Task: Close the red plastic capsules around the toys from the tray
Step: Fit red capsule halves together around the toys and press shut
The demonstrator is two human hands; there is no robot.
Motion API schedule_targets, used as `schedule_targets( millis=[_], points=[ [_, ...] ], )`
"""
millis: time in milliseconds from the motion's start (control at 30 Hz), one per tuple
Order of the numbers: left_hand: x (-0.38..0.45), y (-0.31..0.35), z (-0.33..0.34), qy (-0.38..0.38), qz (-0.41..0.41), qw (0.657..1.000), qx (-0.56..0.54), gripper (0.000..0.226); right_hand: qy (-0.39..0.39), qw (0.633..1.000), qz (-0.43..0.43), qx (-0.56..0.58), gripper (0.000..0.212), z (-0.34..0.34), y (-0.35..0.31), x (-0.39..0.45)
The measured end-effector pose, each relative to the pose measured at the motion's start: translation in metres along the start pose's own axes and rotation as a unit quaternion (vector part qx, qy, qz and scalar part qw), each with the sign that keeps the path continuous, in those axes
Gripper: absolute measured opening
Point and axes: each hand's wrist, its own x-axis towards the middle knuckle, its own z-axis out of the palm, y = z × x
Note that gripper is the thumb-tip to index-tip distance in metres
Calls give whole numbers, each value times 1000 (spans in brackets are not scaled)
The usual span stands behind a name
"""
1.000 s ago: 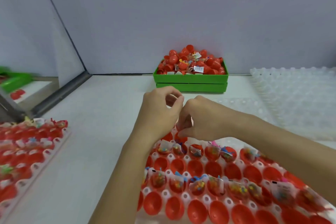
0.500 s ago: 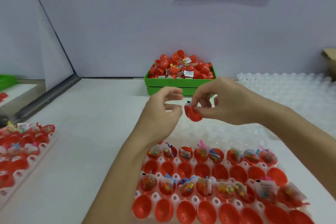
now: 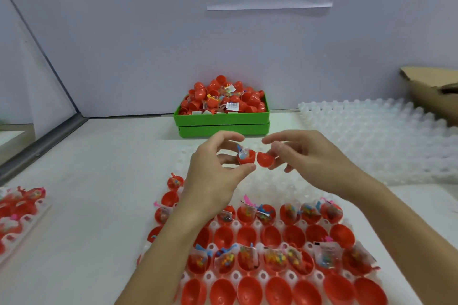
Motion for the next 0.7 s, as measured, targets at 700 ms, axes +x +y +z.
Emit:
schedule_targets(
  millis=[700],
  points=[
    [-7,4,11,-26,83,995,46,36,110,987,-119,-13,34,10,6,-23]
  ],
)
